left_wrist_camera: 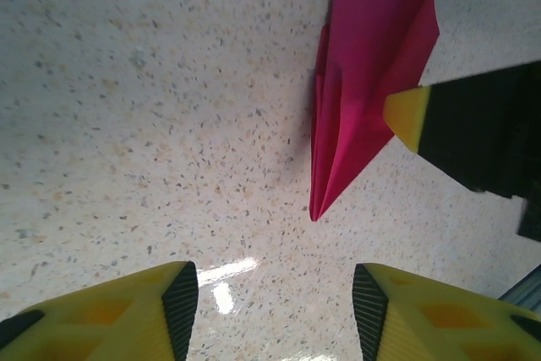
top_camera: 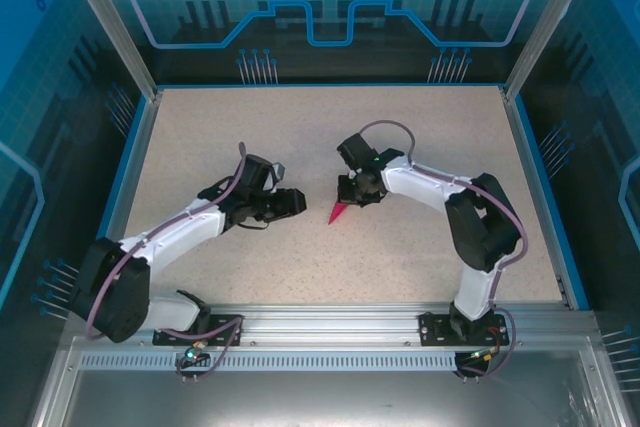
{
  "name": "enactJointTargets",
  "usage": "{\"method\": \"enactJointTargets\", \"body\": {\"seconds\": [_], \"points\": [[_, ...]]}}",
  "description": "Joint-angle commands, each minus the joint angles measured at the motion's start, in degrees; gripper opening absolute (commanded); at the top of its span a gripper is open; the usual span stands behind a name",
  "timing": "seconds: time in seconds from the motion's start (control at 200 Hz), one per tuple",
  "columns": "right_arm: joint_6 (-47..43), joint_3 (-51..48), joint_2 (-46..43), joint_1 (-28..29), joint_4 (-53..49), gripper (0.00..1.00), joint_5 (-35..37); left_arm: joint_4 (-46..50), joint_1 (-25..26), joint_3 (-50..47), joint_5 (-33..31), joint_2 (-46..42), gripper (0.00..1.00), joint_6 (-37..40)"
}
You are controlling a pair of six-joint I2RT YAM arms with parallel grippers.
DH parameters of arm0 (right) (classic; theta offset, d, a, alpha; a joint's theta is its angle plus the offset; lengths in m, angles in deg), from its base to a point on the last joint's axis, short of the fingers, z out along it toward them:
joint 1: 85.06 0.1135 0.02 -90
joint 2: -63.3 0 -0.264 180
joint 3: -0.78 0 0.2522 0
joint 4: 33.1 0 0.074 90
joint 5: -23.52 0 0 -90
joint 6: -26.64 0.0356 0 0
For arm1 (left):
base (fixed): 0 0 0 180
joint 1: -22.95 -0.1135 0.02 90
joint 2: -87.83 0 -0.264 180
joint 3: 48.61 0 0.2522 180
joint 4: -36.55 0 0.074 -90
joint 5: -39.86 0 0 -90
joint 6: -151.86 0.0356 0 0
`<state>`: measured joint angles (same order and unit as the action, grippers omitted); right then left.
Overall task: Fold a paper plane with a square sheet of paper (fold left side to right side)
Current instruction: Turn over the paper plane at the center of the table.
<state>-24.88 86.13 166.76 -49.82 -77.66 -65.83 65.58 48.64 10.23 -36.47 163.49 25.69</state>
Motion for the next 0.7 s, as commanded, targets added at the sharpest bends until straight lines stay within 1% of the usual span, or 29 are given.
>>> {"method": "enactJointTargets", "body": {"seconds": [0.0,0.095,0.185,0.305,0.415,0.54,0.695], "points": [[-3.0,-3.9,-5.9,-0.1,6.4,0.0,-6.1,1.9,-1.5,-0.6,-1.5,-4.2,0.56,-0.7],[-3.1,-9.0,-7.1,-1.4,11.0,0.0,-9.7,2.5,-2.3,-0.8,-2.3,-6.2,0.59,-0.4],[-3.1,-12.7,-5.6,-3.3,13.6,0.0,-12.7,2.6,-2.9,-1.0,-2.3,-7.0,0.6,-0.5],[-3.8,-16.1,-4.2,-5.8,15.2,0.0,-13.4,2.7,-3.2,-0.9,-2.2,-6.7,0.6,-0.8],[-4.6,-18.7,-7.2,-8.1,14.8,0.0,-13.0,3.0,-3.1,-0.8,-2.3,-6.1,0.61,-1.1],[-5.6,-18.8,-12.1,-9.7,13.3,0.0,-14.7,2.7,-3.3,-0.4,-2.7,-5.3,0.61,-1.4],[-8.1,-14.9,-15.7,-8.6,9.2,0.0,-16.5,2.3,-3.2,0.4,-2.9,-4.0,0.62,-1.6]]}}
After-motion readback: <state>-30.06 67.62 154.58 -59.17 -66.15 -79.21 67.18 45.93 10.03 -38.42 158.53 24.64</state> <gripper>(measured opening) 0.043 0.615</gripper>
